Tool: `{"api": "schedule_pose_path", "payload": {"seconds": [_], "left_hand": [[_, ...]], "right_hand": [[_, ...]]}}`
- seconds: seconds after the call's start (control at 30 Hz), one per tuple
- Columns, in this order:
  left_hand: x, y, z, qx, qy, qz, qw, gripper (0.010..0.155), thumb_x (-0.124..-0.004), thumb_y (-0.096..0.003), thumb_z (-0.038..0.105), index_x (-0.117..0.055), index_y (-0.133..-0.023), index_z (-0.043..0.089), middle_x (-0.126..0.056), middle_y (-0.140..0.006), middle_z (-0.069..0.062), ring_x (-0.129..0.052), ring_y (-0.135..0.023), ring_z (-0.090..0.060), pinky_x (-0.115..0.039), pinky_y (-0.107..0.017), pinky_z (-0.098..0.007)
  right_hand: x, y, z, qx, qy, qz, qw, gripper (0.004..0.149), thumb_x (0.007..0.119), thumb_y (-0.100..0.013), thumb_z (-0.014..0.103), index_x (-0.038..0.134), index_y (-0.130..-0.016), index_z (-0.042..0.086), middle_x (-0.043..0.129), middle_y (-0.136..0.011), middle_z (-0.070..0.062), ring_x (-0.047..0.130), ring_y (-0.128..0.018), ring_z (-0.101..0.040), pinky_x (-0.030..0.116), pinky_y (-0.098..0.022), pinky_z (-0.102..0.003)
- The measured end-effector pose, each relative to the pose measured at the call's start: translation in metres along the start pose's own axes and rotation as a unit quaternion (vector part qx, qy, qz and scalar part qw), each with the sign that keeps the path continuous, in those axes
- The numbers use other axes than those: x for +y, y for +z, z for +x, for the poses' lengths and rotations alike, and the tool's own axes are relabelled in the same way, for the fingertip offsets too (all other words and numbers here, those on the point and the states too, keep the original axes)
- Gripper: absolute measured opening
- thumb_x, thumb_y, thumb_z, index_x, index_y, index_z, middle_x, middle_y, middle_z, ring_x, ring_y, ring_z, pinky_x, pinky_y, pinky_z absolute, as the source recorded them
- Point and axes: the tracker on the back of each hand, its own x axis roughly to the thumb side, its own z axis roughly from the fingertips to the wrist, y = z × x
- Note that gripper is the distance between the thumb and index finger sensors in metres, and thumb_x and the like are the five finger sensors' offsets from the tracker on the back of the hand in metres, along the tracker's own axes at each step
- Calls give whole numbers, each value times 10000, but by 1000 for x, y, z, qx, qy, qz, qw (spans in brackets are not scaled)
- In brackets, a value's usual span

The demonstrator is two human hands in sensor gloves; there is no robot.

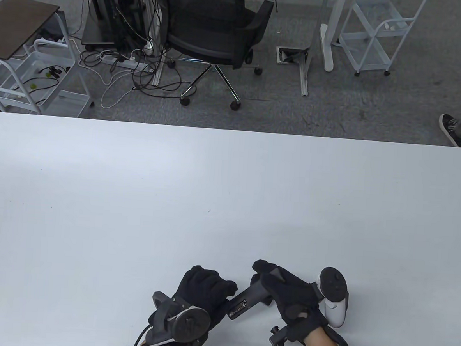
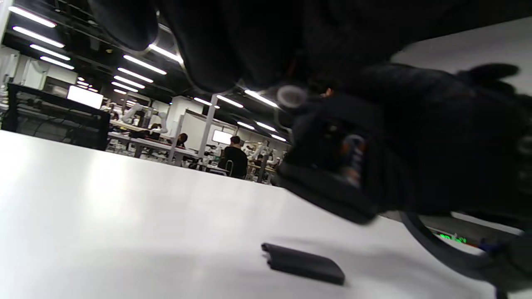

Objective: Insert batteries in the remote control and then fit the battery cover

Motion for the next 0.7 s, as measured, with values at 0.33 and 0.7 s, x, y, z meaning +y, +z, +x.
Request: {"api": "schedule_pose_path", "payload": {"seconds": [0.33,0.7], "left_hand": [[-8,0,13,-13,-43,-13,999,613,-865,-442,467,-628,-999,374,-927,-861,98,-864,-926,-221,-649,-822,-565],[-7,0,14,-16,-60,-12,998,566,-881,-437,460,-661,-955,406,-928,-862,103,-865,-930,-217,-647,-823,-566]], "right_hand": [[2,-1,-4,16,-36,8,999,633,816,-472,465,782,-957,59,983,-768,-192,1050,-491,-296,797,-523,-539],[3,-1,-5,16,-31,7,999,633,816,-473,464,781,-957,57,982,-769,-198,1051,-489,-294,802,-518,-536]]}}
